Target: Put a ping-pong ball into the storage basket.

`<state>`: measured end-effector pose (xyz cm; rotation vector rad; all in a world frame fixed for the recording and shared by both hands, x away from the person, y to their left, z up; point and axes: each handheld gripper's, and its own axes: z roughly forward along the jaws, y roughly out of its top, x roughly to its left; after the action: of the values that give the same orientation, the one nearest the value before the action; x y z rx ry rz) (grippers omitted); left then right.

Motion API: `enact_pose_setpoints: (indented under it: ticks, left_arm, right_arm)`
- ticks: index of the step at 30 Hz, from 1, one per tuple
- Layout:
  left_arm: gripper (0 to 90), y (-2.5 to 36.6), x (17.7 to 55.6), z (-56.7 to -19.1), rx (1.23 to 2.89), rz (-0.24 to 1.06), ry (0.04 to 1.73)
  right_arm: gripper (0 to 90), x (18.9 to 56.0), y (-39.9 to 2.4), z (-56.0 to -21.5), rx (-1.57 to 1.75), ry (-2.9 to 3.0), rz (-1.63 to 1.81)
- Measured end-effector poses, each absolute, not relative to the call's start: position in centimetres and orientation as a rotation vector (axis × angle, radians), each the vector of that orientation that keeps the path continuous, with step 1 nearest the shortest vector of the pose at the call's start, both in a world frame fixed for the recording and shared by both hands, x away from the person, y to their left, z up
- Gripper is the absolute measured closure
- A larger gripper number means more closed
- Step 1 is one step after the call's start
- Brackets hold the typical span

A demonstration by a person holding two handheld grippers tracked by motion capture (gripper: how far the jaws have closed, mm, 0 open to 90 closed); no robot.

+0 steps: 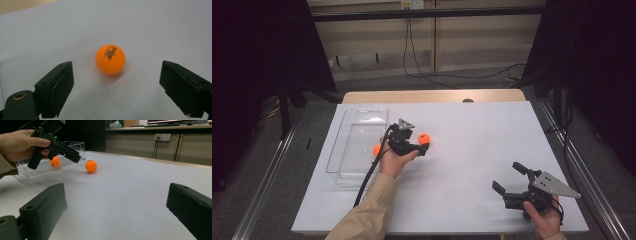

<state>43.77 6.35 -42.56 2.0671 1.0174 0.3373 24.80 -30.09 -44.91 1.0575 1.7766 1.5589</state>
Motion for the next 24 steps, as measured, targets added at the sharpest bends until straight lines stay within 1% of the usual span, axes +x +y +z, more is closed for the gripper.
enact_pose_setpoints:
  ticks: [24]
  left_arm:
    - [12.2,5.3,44.7,-43.5,2.066,0.324,1.041]
  right_arm:
    - [2.1,24.8,-30.1,-44.9,1.060,1.779,1.558]
